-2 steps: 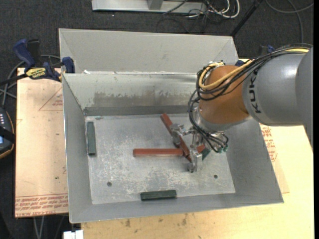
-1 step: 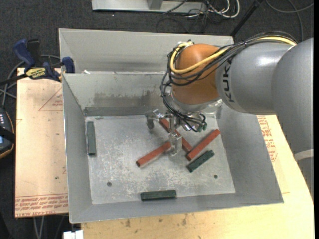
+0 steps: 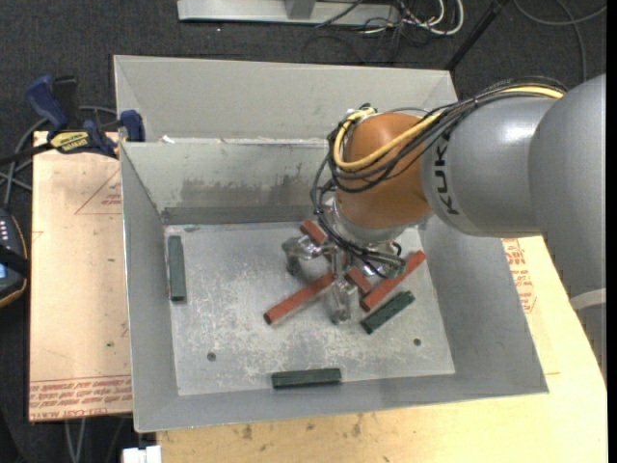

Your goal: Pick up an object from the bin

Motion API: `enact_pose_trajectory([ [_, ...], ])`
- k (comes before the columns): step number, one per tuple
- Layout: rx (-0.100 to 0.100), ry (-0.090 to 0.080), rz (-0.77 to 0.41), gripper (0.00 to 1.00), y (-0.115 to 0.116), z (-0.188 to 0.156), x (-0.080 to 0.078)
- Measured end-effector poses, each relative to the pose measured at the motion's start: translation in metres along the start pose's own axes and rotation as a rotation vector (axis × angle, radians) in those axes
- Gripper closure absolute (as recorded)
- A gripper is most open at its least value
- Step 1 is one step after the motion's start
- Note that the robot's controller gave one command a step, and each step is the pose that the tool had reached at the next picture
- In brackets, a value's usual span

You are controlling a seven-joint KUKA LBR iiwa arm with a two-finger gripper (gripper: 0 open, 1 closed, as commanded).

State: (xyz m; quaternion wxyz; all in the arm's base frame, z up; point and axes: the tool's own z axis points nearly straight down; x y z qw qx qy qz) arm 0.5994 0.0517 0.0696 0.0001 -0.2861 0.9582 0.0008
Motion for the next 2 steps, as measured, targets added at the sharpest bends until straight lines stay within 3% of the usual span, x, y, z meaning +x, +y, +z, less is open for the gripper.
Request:
enact_pose_trajectory([
  [1,0.001,-0.002,0.001,1.0,-0.001,-0.002,-0.001],
  [2,0.008,-0.009,-0.317,1.0,-0.053,-0.145,-0.035],
])
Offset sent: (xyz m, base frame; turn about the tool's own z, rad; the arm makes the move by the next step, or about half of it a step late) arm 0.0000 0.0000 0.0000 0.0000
